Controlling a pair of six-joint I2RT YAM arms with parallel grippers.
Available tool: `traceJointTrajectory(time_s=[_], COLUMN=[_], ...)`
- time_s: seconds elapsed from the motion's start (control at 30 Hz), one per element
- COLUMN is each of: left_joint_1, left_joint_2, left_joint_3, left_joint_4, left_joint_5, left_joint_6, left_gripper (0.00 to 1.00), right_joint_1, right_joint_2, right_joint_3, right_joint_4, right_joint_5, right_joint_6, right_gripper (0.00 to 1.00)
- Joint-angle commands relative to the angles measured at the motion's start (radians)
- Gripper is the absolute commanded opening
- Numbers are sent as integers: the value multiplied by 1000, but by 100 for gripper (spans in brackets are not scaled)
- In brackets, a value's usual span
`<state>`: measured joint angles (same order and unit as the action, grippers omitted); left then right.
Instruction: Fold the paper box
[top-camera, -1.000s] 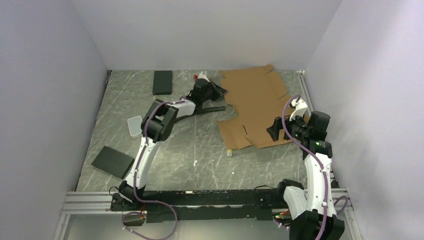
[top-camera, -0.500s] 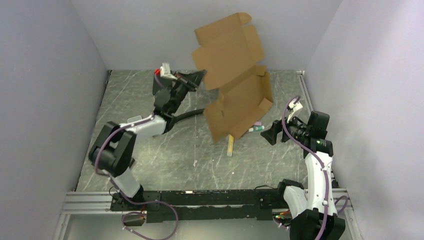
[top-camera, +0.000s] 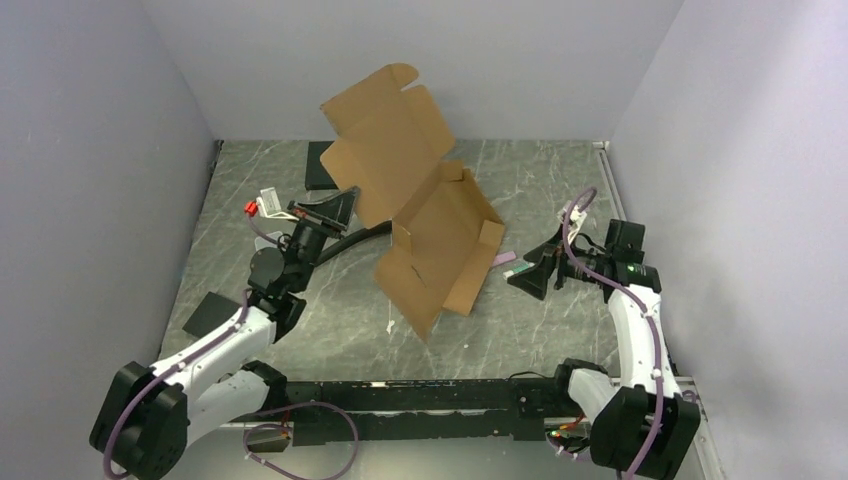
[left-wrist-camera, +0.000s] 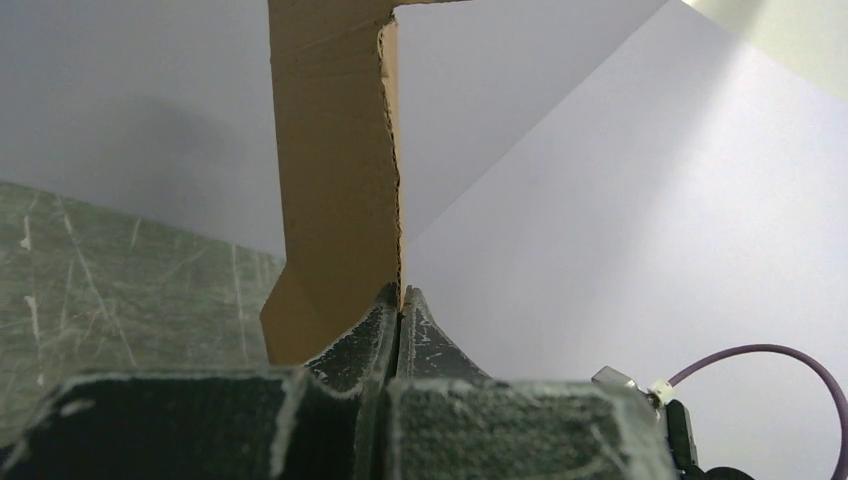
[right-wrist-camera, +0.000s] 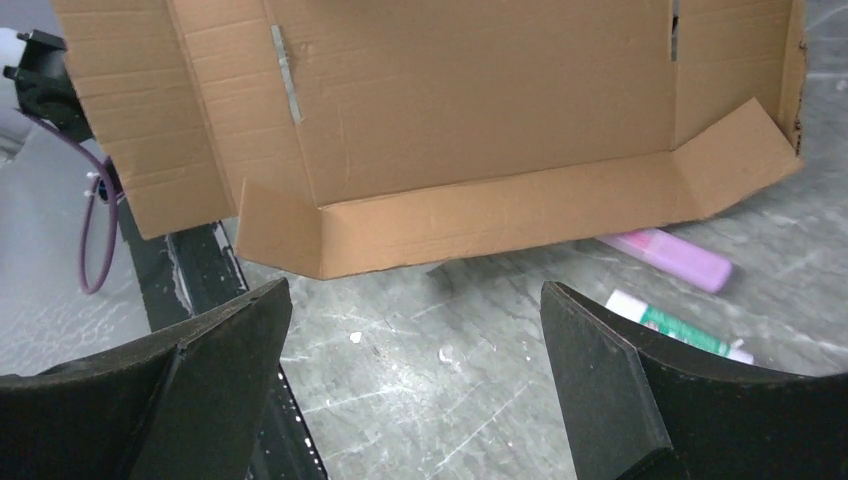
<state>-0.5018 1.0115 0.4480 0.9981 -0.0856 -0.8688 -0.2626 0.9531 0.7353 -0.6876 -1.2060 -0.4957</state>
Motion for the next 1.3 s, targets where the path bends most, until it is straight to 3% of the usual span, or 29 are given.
traceJointTrajectory(time_s=[0.0, 0.13, 0.27, 0.4, 0.57, 0.73, 0.93, 1.0, 1.1, 1.27], left_joint_1=[-4, -4, -4, -4, -4, -2, 2, 2, 2, 3], left_joint_2=[-32, 2, 58, 86, 66, 1, -89, -112, -166, -262], left_joint_3=[-8, 35, 94, 141, 188, 242, 278, 277, 264, 282], left_joint_4=[-76, -64, -40, -75, -135, -248, -382, -412, -459, -584], left_joint_5=[-30, -2, 35, 5, -55, -82, -49, -29, -11, -7], left_joint_6=[-4, -25, -42, -4, 99, 214, 287, 292, 292, 332], left_gripper=[0, 0, 0, 0, 0, 0, 0, 0, 0, 0], right_joint_1=[72, 133, 139, 139, 171, 173, 174, 174, 174, 175], right_joint_2=[48, 122, 249, 369, 429, 343, 170, 168, 278, 407], right_joint_3=[-1, -48, -76, -89, 37, 92, 34, 6, 10, 18], right_joint_4=[138, 306, 498, 533, 227, 59, -287, -331, -339, -191], right_joint_5=[40, 106, 70, 76, 274, 326, 517, 580, 584, 654], right_joint_6=[82, 254, 475, 554, 179, -123, -951, -1134, -1264, -1209], right_gripper=[99, 99, 99, 99, 84, 83, 93, 94, 90, 79])
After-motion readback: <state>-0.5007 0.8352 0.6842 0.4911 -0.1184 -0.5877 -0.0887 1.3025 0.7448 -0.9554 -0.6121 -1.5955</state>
